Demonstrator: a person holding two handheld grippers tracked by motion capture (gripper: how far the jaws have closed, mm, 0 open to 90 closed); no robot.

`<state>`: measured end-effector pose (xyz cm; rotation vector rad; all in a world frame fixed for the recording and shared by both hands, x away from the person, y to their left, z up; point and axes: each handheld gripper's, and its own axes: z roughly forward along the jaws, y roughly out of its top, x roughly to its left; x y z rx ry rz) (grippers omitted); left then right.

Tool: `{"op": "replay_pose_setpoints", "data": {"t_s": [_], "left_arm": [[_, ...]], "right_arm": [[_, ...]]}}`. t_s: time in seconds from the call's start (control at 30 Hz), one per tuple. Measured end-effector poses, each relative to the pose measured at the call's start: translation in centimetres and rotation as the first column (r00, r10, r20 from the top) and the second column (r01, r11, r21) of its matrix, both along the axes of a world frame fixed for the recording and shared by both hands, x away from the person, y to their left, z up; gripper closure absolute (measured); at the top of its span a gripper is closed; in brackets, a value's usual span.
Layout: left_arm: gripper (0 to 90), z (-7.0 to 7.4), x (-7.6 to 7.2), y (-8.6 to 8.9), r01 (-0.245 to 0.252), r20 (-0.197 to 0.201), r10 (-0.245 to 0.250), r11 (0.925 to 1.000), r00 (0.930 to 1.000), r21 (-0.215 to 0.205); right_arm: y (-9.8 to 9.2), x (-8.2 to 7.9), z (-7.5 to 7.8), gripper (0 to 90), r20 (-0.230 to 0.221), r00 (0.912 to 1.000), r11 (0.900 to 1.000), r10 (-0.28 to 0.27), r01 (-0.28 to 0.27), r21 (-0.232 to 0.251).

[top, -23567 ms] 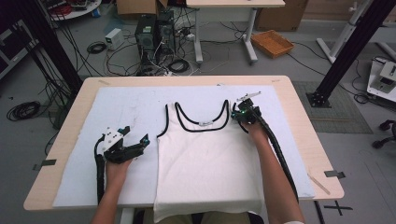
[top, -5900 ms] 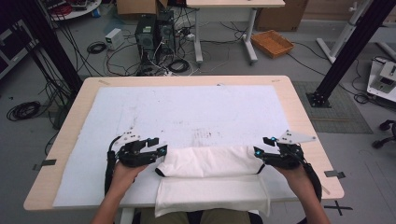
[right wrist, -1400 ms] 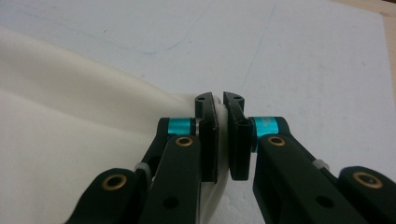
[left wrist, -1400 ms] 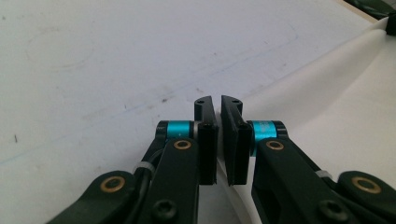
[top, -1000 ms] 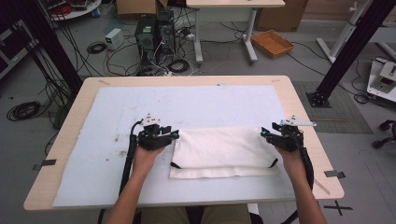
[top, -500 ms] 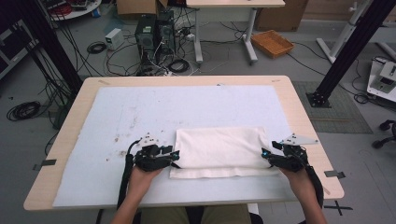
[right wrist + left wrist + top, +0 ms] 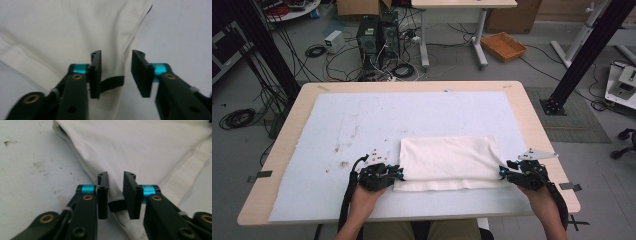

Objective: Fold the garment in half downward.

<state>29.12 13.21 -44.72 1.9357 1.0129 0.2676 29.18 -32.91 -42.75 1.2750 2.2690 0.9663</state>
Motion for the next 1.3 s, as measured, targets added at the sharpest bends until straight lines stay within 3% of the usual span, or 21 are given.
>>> {"op": "replay_pose_setpoints", "data": {"t_s": [0.03, 0.07, 0.17, 0.27, 0.3, 0.43, 0.53, 0.63, 0.77, 0.87, 1.0, 1.07, 1.2, 1.27, 1.3], "left_arm": [[86.8, 0.1, -0.1, 0.0, 0.021, 0.03, -0.022, 0.9997, 0.9993, 0.009], [87.2, 0.2, -0.2, 0.1, 0.029, 0.038, -0.029, 0.9996, 0.9989, -0.002], [87.5, 0.8, -0.4, 0.5, 0.03, 0.071, -0.028, 0.9989, 0.9971, -0.036], [87.6, 1.1, -0.7, 0.7, 0.038, 0.093, -0.033, 0.9979, 0.9951, -0.051], [87.6, 1.5, -1.1, 0.9, 0.044, 0.114, -0.036, 0.9968, 0.9928, -0.067], [87.6, 1.9, -2.1, 1.1, 0.07, 0.13, -0.06, 0.9943, 0.9898, -0.08], [87.6, 1.9, -2.6, 1.2, 0.089, 0.127, -0.077, 0.9922, 0.9889, -0.087], [87.6, 1.3, -3.4, 0.9, 0.12, 0.1, -0.112, 0.9896, 0.9887, -0.08], [87.6, 1.2, -3.7, 1.3, 0.119, 0.08, -0.112, 0.9887, 0.9905, -0.091], [87.7, 1.4, -3.7, 1.9, 0.115, 0.067, -0.107, 0.9847, 0.992, -0.13], [87.8, 2.3, -3.9, 2.7, 0.127, 0.089, -0.114, 0.9792, 0.9895, -0.158], [87.8, 1.9, -4.0, 2.6, 0.137, 0.071, -0.128, 0.9802, 0.9892, -0.143], [87.7, 0.6, -3.6, 2.0, 0.134, 0.016, -0.133, 0.9872, 0.991, -0.088], [87.3, 0.5, -3.5, 1.9, 0.134, 0.014, -0.133, 0.9878, 0.991, -0.079], [82.6, 0.5, -3.5, 1.9, 0.111, 0.026, -0.11, 0.9905, 0.9936, -0.081]], "right_arm": [[0.2, 0.0, -0.1, 80.4, -0.006, 0.9998, 1.0, 0.019, -0.019, 0.0], [0.3, 0.0, -0.1, 83.2, 0.001, 0.9996, 0.999, 0.029, -0.029, -0.013], [0.5, -0.4, 0.4, 84.6, 0.038, 0.9981, 0.998, 0.048, -0.046, -0.031], [0.4, -0.8, 1.0, 84.9, 0.068, 0.9963, 0.999, 0.052, -0.051, -0.017], [0.2, -1.2, 1.6, 84.9, 0.09, 0.9946, 0.999, 0.052, -0.053, 0.011], [-0.3, -2.3, 2.3, 85.0, 0.103, 0.9929, 0.997, 0.059, -0.063, 0.035], [-0.5, -2.8, 2.2, 85.0, 0.103, 0.9927, 0.997, 0.063, -0.067, 0.038], [-0.7, -3.1, 1.5, 85.0, 0.067, 0.9957, 0.997, 0.064, -0.066, 0.03], [-0.7, -3.3, 1.2, 85.0, 0.038, 0.9972, 0.998, 0.064, -0.064, 0.005], [-0.7, -3.7, 1.4, 85.0, 0.04, 0.9971, 0.997, 0.066, -0.064, -0.034], [-1.2, -4.3, 2.3, 85.0, 0.068, 0.9962, 0.999, 0.055, -0.054, -0.006], [-1.2, -4.5, 2.2, 85.0, 0.058, 0.9968, 0.998, 0.055, -0.054, -0.013], [-1.2, -4.0, 0.7, 84.8, 0.011, 0.9982, 0.997, 0.058, -0.058, -0.055], [-1.2, -3.9, 0.4, 84.5, -0.001, 0.9983, 0.997, 0.058, -0.058, -0.06], [-1.2, -3.8, 0.2, 78.4, -0.002, 0.9982, 0.997, 0.06, -0.061, -0.051]]}}
